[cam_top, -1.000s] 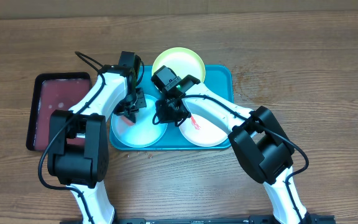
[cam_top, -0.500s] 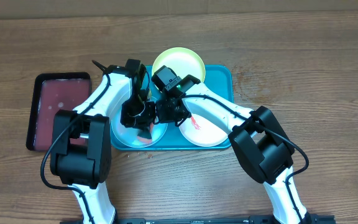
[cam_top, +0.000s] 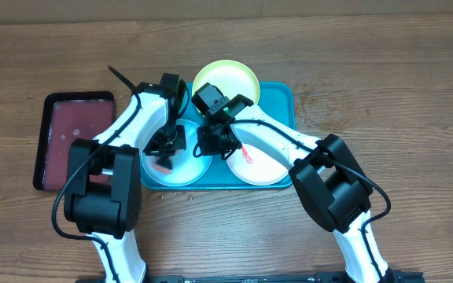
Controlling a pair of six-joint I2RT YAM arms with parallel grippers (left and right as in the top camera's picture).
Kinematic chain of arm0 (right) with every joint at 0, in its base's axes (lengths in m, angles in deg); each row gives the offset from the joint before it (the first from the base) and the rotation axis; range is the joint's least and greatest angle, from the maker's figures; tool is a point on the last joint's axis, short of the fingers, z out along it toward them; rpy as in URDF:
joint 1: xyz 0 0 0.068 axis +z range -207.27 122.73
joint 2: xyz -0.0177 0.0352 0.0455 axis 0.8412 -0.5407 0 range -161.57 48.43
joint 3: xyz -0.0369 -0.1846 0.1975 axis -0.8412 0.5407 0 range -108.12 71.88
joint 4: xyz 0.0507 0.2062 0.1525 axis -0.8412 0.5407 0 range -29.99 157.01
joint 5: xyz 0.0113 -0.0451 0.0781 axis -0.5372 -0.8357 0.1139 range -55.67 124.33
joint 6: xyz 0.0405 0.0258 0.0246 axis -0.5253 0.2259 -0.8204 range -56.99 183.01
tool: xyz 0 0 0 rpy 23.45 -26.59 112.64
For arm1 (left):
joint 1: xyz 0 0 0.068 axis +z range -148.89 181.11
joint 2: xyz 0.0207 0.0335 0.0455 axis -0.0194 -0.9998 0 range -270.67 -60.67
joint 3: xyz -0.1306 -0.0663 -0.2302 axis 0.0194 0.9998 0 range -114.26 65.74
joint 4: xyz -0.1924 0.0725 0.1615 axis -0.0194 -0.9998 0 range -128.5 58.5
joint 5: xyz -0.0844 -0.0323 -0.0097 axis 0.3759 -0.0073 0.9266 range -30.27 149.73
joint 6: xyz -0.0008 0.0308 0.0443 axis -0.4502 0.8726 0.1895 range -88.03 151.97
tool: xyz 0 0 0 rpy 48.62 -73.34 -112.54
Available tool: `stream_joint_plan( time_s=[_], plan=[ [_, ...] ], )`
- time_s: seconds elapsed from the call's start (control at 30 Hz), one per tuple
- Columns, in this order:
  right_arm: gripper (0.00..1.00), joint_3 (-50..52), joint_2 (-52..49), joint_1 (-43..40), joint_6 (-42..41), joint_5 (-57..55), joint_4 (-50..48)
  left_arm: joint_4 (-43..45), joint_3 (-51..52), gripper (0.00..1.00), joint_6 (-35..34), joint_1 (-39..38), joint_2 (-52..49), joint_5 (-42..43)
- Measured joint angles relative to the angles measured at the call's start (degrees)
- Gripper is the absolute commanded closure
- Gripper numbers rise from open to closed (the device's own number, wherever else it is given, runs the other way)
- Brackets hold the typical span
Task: Clean dirty plates on tray and stack at the side
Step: 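Keep scrubbing the light blue plate while the right gripper holds its rim, then lift the sponge with the left gripper and move it over the water tray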
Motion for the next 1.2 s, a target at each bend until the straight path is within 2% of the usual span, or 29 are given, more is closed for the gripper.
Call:
stream_joint_plan(
  time_s=[0.17, 0.27, 0.33, 0.43, 0.63, 0.8, 1.2],
  plan=[
    [0.96, 0.0, 0.0, 0.0, 0.0, -0.3, 0.3, 5.0, 0.0, 0.96, 4.0, 0.1, 0.0, 17.2],
    [0.96, 0.0, 0.0, -0.6, 0.0, 0.0, 0.8, 3.8, 0.0, 0.96, 7.1, 0.5, -0.1, 22.5],
    [0.96, 0.0, 0.0, -0.7, 0.0, -0.1, 0.8, 2.0, 0.0, 0.96, 8.4, 0.5, -0.2, 23.1],
    [0.96, 0.0, 0.0, -0.6, 0.1, 0.0, 0.6, -0.6, 0.0, 0.96, 8.7, 0.5, -0.2, 21.7],
    [0.96, 0.0, 0.0, -0.1, 0.2, 0.1, 0.1, -7.6, -1.5, 0.96, 6.2, 0.9, -0.3, 13.2],
    [0.96, 0.0, 0.0, -0.1, 0.2, 0.2, 0.1, -12.6, -9.5, 0.96, 1.0, 2.3, 1.2, 3.0],
    [0.96, 0.0, 0.0, -0.1, 1.1, 0.2, -0.1, -13.1, -12.5, 0.96, -3.7, 5.4, 24.1, -1.0]
  ],
)
